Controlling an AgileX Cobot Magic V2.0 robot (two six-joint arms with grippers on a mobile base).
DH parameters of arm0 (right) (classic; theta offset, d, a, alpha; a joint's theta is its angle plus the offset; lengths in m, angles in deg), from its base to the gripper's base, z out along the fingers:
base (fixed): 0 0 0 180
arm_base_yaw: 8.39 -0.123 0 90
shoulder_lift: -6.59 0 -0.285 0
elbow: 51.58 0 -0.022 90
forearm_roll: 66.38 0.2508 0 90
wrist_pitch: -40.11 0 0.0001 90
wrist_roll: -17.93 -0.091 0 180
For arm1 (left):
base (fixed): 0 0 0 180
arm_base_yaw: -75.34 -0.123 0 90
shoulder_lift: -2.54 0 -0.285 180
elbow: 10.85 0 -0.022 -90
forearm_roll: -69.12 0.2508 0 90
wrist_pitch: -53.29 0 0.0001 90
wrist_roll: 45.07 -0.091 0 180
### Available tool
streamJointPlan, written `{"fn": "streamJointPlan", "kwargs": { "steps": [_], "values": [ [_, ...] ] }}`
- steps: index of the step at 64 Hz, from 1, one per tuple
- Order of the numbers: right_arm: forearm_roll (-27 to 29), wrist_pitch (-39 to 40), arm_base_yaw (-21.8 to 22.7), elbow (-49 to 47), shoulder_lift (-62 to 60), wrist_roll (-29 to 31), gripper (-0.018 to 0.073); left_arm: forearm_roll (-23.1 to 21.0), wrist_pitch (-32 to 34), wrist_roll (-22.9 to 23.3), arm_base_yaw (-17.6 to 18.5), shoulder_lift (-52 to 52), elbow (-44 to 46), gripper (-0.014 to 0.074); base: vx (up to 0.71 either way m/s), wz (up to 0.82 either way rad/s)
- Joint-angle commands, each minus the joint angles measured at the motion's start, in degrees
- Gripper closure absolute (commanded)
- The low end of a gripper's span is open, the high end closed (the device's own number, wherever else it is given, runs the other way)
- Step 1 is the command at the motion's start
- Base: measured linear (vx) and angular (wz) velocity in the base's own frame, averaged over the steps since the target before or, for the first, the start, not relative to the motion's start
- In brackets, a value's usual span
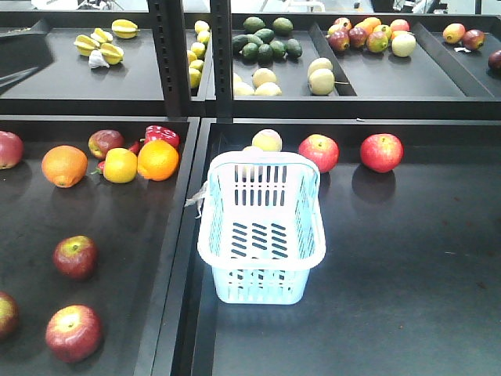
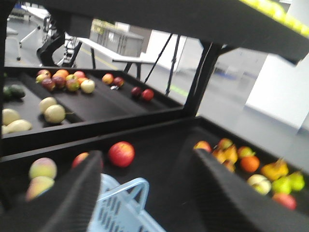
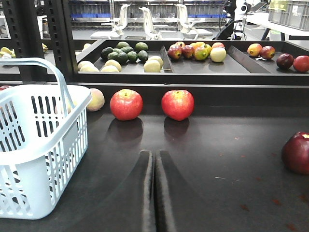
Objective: Pick three apples into basket with both arms
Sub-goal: 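Lower the open left gripper around the light-blue basket handle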
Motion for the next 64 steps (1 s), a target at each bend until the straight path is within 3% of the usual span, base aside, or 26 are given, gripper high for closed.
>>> {"fn": "streamJointPlan", "kwargs": {
  "steps": [1, 9, 19, 30, 49, 64],
  "values": [
    [-0.62, 4.11, 0.45, 0.83, -0.58, 0.51, 0.0564, 0.96, -1.07, -1.50, 0.37, 3.85, 5.66, 0.0024, 0.00, 0.00],
    [-0.62, 4.11, 0.45, 0.83, -0.58, 0.51, 0.0564, 6.41, -3.63, -1.84, 1.71, 10.08, 12.57, -0.0038, 0.00, 0.00],
    [-0.62, 4.11, 0.45, 0.83, -0.58, 0.51, 0.0564, 10.71, -7.31, -2.19, 5.57, 18.81, 20.54, -0.0011, 0.00, 0.00],
    [-0.62, 4.13, 0.45, 0.83, -0.58, 0.51, 0.0564, 16.89, -7.94, -6.30, 11.01, 27.63, 27.61, 0.0026, 0.00, 0.00],
    [-0.62, 4.13, 0.45, 0.83, -0.58, 0.51, 0.0564, 19.70, -7.45, -6.58, 16.41, 41.23, 37.14, 0.0030, 0.00, 0.00],
    [-0.62, 4.13, 0.45, 0.83, -0.58, 0.51, 0.0564, 30.07, -7.44, -6.64, 20.03, 49.14, 45.54, 0.0030, 0.00, 0.00]
  ]
}}
